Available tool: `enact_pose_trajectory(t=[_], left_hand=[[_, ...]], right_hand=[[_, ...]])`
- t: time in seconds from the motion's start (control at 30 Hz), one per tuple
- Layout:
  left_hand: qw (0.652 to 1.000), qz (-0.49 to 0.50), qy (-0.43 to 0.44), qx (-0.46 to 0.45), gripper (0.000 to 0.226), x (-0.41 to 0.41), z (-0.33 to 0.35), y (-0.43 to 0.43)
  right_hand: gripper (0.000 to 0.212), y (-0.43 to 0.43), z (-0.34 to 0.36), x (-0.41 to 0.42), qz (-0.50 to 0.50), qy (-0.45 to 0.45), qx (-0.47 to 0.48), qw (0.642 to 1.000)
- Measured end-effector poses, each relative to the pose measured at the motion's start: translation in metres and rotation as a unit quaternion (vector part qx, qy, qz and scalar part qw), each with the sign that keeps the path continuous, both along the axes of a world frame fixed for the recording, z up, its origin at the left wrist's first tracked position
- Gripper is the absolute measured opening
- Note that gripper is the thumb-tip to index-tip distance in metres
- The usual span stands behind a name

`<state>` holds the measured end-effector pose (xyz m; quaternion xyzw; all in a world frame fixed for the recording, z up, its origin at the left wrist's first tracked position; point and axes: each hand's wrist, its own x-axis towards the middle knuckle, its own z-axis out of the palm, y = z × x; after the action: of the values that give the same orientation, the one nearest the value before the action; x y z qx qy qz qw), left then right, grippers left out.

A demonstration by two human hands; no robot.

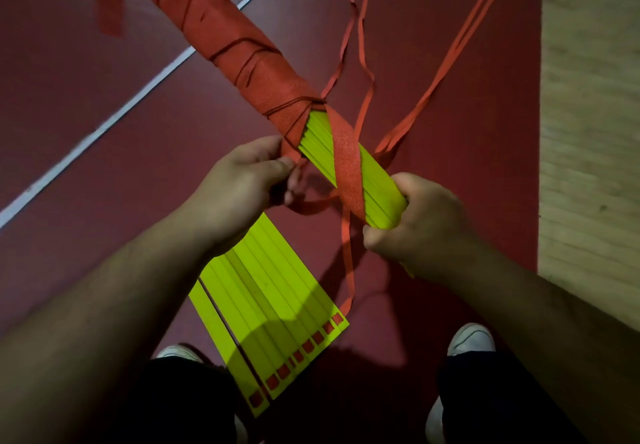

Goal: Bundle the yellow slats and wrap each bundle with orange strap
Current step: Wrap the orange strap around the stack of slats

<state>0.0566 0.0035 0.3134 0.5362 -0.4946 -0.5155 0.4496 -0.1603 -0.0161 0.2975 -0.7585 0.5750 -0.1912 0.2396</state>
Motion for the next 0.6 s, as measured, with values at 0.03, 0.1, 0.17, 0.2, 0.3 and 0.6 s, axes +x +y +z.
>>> enact_pose_trajectory(t=[0.03, 0.1, 0.17, 0.2, 0.3, 0.6], left_hand=[[1.0, 0.002, 0.005, -0.003, 0.031, -0.002, 0.002, 0.0], [1.0, 0.015, -0.011, 0.006, 0.035, -0.008, 0.006, 0.001], [0.998, 0.044, -0.034, 0.008, 0.061, -0.012, 0.003, 0.003], [0.997, 0.075, -0.034, 0.001, 0.061, -0.014, 0.001, 0.004], [0.99, 0.138, -0.029, -0.01, 0.048, -0.017, -0.001, 0.006], [0.993, 0.096, 0.001, -0.071, 0.04, -0.007, 0.002, 0.001]], right_hand=[[0.038, 0.0, -0.002, 0.001, -0.012, 0.008, 0.0, 1.0], [0.041, 0.003, -0.004, 0.004, -0.029, 0.02, 0.0, 0.999], [0.044, 0.009, -0.003, 0.007, -0.042, 0.038, 0.0, 0.998], [0.046, 0.012, -0.001, 0.01, -0.042, 0.053, 0.001, 0.998], [0.051, 0.016, 0.005, 0.012, 0.004, 0.045, 0.029, 0.999], [0.025, -0.001, 0.025, -0.006, 0.15, -0.165, 0.305, 0.926]])
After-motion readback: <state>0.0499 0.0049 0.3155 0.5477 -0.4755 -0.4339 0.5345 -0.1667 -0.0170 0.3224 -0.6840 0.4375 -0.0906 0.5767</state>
